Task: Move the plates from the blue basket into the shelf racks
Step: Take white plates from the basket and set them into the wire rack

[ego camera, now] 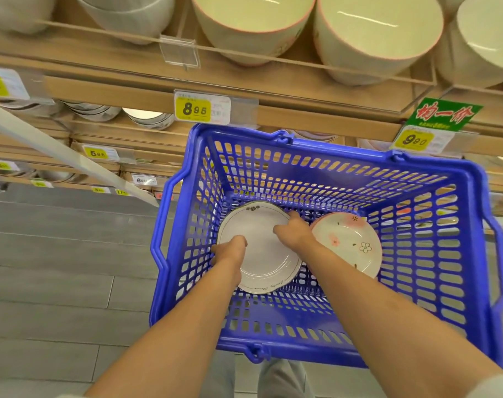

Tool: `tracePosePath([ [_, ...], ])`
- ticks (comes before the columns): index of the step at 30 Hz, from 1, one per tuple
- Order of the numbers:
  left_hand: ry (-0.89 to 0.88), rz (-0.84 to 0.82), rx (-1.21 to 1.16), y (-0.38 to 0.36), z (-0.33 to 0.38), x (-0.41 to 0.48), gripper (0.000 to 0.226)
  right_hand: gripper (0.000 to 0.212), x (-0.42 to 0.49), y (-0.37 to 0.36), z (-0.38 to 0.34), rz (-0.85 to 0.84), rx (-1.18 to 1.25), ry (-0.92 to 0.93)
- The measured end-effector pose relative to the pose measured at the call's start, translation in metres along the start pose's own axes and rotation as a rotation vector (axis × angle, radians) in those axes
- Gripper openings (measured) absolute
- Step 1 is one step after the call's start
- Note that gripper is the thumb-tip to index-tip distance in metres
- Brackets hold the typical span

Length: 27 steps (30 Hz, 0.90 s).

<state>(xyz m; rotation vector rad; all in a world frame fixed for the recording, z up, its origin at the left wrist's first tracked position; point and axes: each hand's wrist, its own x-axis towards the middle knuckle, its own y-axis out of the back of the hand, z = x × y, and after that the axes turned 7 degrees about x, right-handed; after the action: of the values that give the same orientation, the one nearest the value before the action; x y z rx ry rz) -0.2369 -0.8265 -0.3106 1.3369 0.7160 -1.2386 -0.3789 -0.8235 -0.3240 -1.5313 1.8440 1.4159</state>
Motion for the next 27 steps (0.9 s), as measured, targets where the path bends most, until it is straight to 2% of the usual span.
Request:
tracePosePath([
  [5,-0.018,0.005,0.028,0.004,0.001,-0.019,0.083,0.053,-0.014,0.006,0.0,0.026,0.074,-0.014],
  [10,-0.117,-0.028,0.042,0.018,0.001,-0.04,0.081,0.051,-0.038,0.023,-0.016,0.072,0.151,-0.044],
  [14,-0.283,-0.065,0.076,0.034,0.01,-0.063,0.071,0.055,-0.067,0.049,-0.032,0.127,0.191,0.004],
  [19,-0.542,-0.159,0.136,0.055,0.036,-0.105,0.041,0.038,-0.12,0.094,-0.039,0.239,0.358,0.066],
  [22,-0.714,-0.194,0.229,0.064,0.059,-0.142,0.033,0.024,-0.155,0.125,-0.036,0.275,0.538,0.16],
  [27,-0.949,-0.28,0.324,0.068,0.081,-0.214,0.018,0.031,-0.218,0.172,-0.029,0.287,0.721,0.309],
])
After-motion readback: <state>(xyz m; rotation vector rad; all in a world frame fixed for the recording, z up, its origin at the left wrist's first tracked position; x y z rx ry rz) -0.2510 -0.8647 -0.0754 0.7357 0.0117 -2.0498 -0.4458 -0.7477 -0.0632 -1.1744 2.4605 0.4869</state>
